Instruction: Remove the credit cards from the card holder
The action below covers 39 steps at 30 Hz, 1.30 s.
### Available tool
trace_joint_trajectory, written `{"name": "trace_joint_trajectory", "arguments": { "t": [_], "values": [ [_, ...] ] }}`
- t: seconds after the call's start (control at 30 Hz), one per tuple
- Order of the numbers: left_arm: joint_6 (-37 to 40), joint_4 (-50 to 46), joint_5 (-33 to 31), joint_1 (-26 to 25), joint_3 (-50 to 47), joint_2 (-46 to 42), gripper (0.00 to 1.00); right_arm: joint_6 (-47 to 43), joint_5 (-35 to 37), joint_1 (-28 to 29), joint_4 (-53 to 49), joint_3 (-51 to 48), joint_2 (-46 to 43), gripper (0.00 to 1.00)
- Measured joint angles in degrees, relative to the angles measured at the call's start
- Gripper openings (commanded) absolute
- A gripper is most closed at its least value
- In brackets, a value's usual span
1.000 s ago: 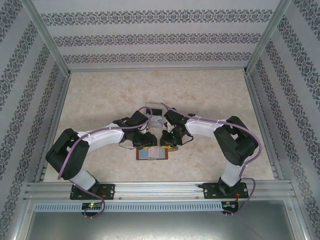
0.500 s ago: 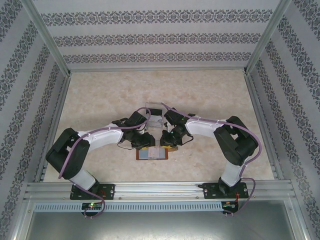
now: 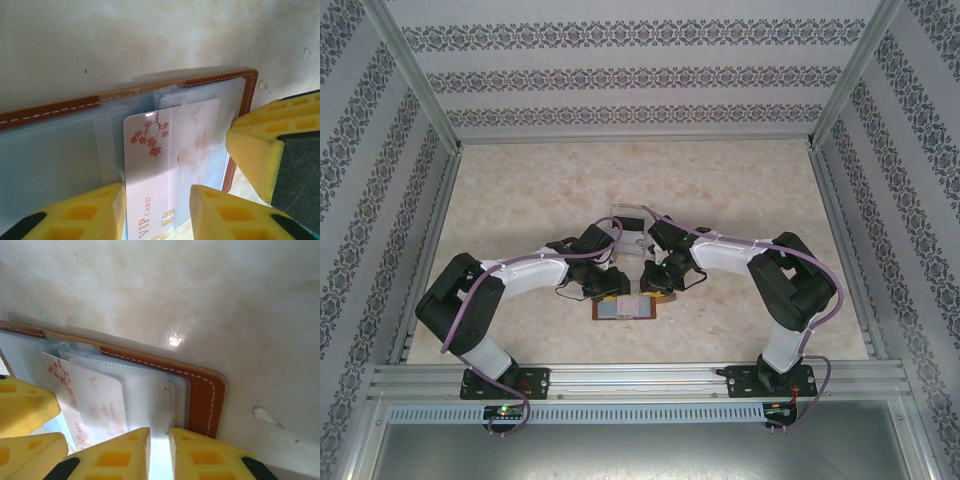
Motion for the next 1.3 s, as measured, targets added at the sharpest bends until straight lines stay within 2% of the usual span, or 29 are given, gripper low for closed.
{"name": "trace_joint_trajectory", "arguments": {
  "t": [0.23,0.87,0.97,1.3],
  "values": [
    [0.0,0.1,0.1,0.0,0.0,0.7,0.37,0.0,0.0,0.2,0.0,0.0,0.0,0.2],
    [-0.5,1.7,0.4,0.0,-1.2,0.7,0.17,0.0,0.0,0.4,0.0,0.0,0.0,0.2],
    [-0.1,1.5,0.2,0.2,-1.2,-0.3,0.13,0.0,0.0,0.4,-0.1,0.0,0.0,0.2],
    [0.7,-1.0,-1.1,0.3,-1.2,-4.2,0.08,-0.2,0.3,0.4,-0.3,0.0,0.0,0.2]
  ]
}}
